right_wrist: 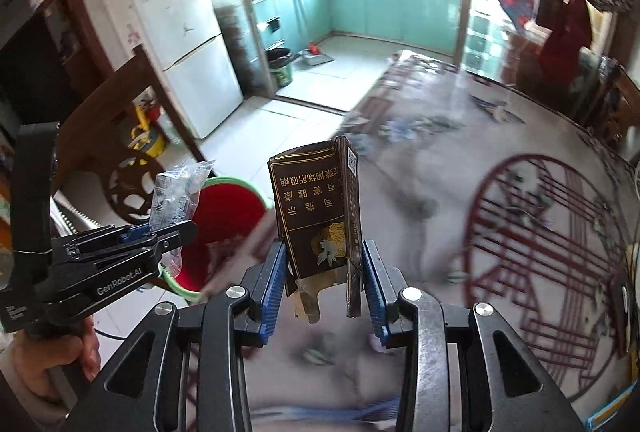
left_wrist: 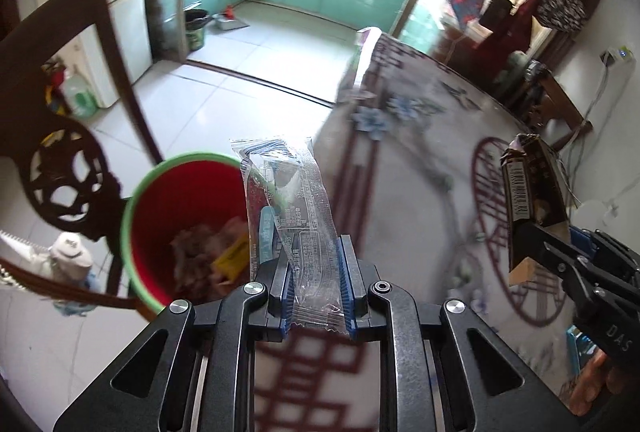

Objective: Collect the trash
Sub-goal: 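Carry plastic bag and cigarette box over the bucket with both tools, then open left tool and right tool to drop bag and box into bucket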

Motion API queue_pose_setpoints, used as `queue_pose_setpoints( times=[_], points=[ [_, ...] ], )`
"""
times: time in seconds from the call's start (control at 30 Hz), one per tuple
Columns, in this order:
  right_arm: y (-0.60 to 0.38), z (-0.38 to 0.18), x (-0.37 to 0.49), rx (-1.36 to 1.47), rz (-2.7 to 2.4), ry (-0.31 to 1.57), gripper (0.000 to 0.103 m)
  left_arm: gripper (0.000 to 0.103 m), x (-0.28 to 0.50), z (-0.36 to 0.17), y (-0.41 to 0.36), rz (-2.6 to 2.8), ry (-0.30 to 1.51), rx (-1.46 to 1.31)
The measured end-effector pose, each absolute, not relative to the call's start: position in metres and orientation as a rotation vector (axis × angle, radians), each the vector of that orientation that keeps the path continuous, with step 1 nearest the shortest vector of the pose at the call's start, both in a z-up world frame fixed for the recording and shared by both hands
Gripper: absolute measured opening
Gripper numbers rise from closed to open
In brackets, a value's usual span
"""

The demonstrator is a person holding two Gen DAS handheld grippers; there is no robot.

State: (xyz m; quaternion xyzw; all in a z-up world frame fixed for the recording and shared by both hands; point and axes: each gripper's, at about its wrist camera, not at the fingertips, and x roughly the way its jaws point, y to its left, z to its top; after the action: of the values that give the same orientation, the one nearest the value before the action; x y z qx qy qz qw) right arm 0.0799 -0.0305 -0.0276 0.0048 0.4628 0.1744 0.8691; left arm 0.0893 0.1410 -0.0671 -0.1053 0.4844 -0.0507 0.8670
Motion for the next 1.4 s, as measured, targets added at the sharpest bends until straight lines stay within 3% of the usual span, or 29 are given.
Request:
queue_pose_setpoints(
  times=[0.57, 1.07, 1.13, 1.17, 1.2, 1.23, 1.4],
  points=[
    [0.096, -0.064, 0.120, -0.018, 0.447, 1.050, 0.035, 0.018, 0.106, -0.114, 0.254, -0.021, 1.122, -0.254],
    [0.134, -0.101, 0.145, -0.024, 0.406, 1.132, 0.036, 0.021, 0.132, -0.142, 0.268, -0.063, 1.200, -0.225],
    [0.135, -0.102, 0.145, -0.025, 0.402, 1.131, 0.039, 0.027, 0.134, -0.143, 0.269, -0.070, 1.202, -0.227],
    [0.136, -0.102, 0.146, -0.028, 0.398, 1.130, 0.043, 0.043, 0.136, -0.144, 0.270, -0.074, 1.205, -0.229],
    [0.137, -0.102, 0.146, -0.033, 0.396, 1.132, 0.052, 0.067, 0.137, -0.144, 0.271, -0.073, 1.206, -0.229],
    [0.137, -0.101, 0.146, -0.038, 0.392, 1.130, 0.056, 0.075, 0.136, -0.143, 0.272, -0.064, 1.195, -0.227],
    [0.135, -0.093, 0.141, -0.040, 0.388, 1.104, 0.061, 0.078, 0.132, -0.139, 0.275, -0.056, 1.182, -0.227]
  ],
)
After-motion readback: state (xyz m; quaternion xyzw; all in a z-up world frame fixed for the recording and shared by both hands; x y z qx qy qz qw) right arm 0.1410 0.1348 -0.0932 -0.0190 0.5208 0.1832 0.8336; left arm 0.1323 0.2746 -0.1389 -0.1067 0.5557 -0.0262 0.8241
